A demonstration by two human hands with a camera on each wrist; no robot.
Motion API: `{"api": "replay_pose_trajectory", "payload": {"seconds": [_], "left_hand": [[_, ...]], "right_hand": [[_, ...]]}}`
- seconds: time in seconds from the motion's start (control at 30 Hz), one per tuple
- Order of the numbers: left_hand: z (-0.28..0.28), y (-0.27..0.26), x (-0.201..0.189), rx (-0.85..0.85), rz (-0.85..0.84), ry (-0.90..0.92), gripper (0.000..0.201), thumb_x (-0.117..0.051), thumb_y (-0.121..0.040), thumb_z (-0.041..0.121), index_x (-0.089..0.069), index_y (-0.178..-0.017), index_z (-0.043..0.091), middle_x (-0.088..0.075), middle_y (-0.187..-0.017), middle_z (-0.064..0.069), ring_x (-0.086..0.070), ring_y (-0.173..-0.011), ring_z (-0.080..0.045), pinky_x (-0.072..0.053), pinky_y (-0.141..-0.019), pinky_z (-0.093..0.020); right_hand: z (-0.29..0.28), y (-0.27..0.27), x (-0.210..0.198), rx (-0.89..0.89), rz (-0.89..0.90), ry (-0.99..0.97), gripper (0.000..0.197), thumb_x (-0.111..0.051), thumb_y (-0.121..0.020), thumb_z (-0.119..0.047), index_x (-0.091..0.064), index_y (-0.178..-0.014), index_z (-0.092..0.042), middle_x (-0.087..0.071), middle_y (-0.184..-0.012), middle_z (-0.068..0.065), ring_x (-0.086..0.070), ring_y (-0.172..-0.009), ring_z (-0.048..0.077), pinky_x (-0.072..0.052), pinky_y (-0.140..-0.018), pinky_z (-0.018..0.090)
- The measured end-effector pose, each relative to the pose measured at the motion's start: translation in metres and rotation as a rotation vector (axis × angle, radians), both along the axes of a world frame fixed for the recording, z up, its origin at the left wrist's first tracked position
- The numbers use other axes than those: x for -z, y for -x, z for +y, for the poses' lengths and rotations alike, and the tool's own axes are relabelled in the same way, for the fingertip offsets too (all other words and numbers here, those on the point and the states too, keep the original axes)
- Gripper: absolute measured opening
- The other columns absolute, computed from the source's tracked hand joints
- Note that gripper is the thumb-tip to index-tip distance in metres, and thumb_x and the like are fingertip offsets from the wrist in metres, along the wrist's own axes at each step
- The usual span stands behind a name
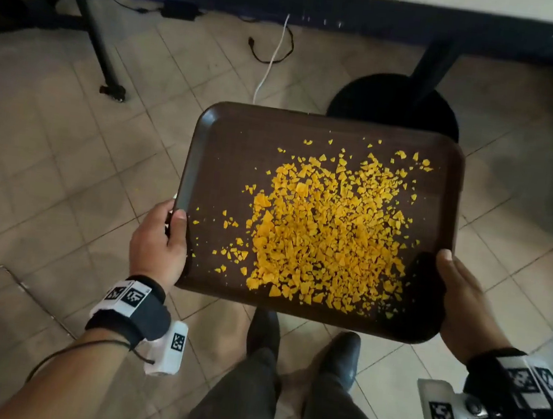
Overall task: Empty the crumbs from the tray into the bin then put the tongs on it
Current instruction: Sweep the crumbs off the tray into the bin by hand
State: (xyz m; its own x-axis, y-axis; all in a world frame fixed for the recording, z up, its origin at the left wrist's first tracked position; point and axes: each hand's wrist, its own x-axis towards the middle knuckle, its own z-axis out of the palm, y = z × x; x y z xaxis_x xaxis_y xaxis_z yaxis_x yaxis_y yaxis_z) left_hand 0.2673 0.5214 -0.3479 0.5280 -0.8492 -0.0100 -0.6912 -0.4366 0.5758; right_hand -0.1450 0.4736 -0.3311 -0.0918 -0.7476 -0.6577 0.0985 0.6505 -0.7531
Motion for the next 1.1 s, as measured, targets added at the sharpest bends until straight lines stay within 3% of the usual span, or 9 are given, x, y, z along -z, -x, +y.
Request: {"api": "replay_pose_trajectory", "payload": {"seconds": [0.2, 0.3, 0.43, 0.53, 0.7, 0.8, 0.9, 1.0, 1.1], "left_hand": [[-0.013, -0.015, 0.062, 0.064, -0.028, 0.032, 0.032, -0.046, -0.102, 0.032, -0.059, -0.123, 0.012, -0.068, -0.108, -0.01, -0.061, -0.094, -0.029, -0.045, -0.084, -0.035], [-0.017, -0.014, 0.078, 0.069, -0.012, 0.0, 0.033, -0.047, -0.101, 0.034, -0.058, -0.124, 0.013, -0.068, -0.106, -0.011, -0.059, -0.089, -0.027, -0.045, -0.084, -0.037], [-0.024, -0.008, 0.086, 0.099, 0.012, -0.108, 0.04, -0.045, -0.099, 0.042, -0.054, -0.129, 0.017, -0.062, -0.121, -0.011, -0.058, -0.109, -0.034, -0.044, -0.093, -0.043], [-0.022, 0.012, 0.077, 0.19, -0.087, -0.156, 0.053, -0.044, -0.099, 0.045, -0.037, -0.145, 0.021, -0.041, -0.143, -0.011, -0.041, -0.129, -0.034, -0.038, -0.103, -0.051], [-0.01, 0.098, 0.054, 0.59, -0.22, 0.061, 0.053, -0.036, -0.101, 0.047, -0.035, -0.149, 0.025, -0.031, -0.158, -0.001, -0.027, -0.144, -0.027, -0.028, -0.114, -0.052], [-0.003, 0.162, 0.059, 0.926, -0.285, 0.047, 0.052, -0.028, -0.103, 0.048, -0.031, -0.15, 0.026, -0.023, -0.162, 0.003, -0.011, -0.151, -0.022, -0.018, -0.119, -0.05], [0.002, 0.202, 0.078, 1.178, -0.417, -0.026, 0.057, -0.03, -0.103, 0.049, -0.027, -0.153, 0.021, -0.017, -0.164, 0.001, -0.006, -0.152, -0.023, -0.013, -0.12, -0.05], [-0.003, 0.194, 0.103, 1.221, -0.465, -0.136, 0.06, -0.017, -0.103, 0.055, -0.015, -0.155, 0.025, -0.001, -0.165, 0.002, 0.008, -0.151, -0.023, -0.006, -0.121, -0.052], [-0.005, 0.153, 0.121, 1.15, -0.436, -0.26, 0.061, -0.002, -0.1, 0.058, 0.003, -0.154, 0.032, 0.015, -0.163, 0.005, 0.021, -0.148, -0.018, 0.004, -0.121, -0.049]], "right_hand": [[-0.012, -0.008, 0.056, -0.029, 0.009, 0.115, 0.037, -0.039, -0.103, -0.041, -0.061, -0.123, -0.019, -0.073, -0.115, 0.008, -0.071, -0.102, 0.027, -0.058, -0.083, 0.044], [-0.018, -0.012, 0.083, 0.048, 0.065, 0.13, 0.038, -0.041, -0.102, -0.043, -0.059, -0.126, -0.02, -0.076, -0.107, 0.007, -0.073, -0.096, 0.028, -0.057, -0.084, 0.046], [-0.016, -0.018, 0.101, 0.101, 0.13, 0.173, 0.038, -0.042, -0.099, -0.045, -0.062, -0.121, -0.021, -0.077, -0.101, 0.007, -0.074, -0.091, 0.029, -0.059, -0.084, 0.05], [-0.011, -0.023, 0.098, 0.161, 0.16, 0.182, 0.034, -0.043, -0.099, -0.045, -0.065, -0.11, -0.022, -0.077, -0.098, 0.007, -0.073, -0.09, 0.03, -0.059, -0.083, 0.05], [-0.016, -0.03, 0.124, 0.2, 0.27, 0.197, 0.052, -0.042, -0.077, -0.073, -0.066, -0.1, -0.034, -0.075, -0.099, 0.003, -0.07, -0.093, 0.032, -0.055, -0.088, 0.056], [-0.021, -0.051, 0.111, 0.18, 0.284, 0.254, 0.047, -0.04, -0.08, -0.068, -0.067, -0.089, -0.031, -0.075, -0.094, 0.005, -0.071, -0.09, 0.031, -0.056, -0.086, 0.055], [-0.027, -0.063, 0.103, 0.185, 0.301, 0.283, 0.044, -0.038, -0.082, -0.062, -0.067, -0.085, -0.029, -0.075, -0.094, 0.006, -0.071, -0.089, 0.029, -0.055, -0.087, 0.054], [-0.033, -0.063, 0.108, 0.192, 0.311, 0.253, 0.045, -0.038, -0.082, -0.062, -0.065, -0.085, -0.026, -0.074, -0.092, 0.007, -0.07, -0.088, 0.031, -0.055, -0.086, 0.055], [-0.036, -0.059, 0.113, 0.217, 0.268, 0.221, 0.042, -0.04, -0.086, -0.06, -0.066, -0.092, -0.027, -0.074, -0.095, 0.008, -0.071, -0.088, 0.031, -0.057, -0.085, 0.056]]}}
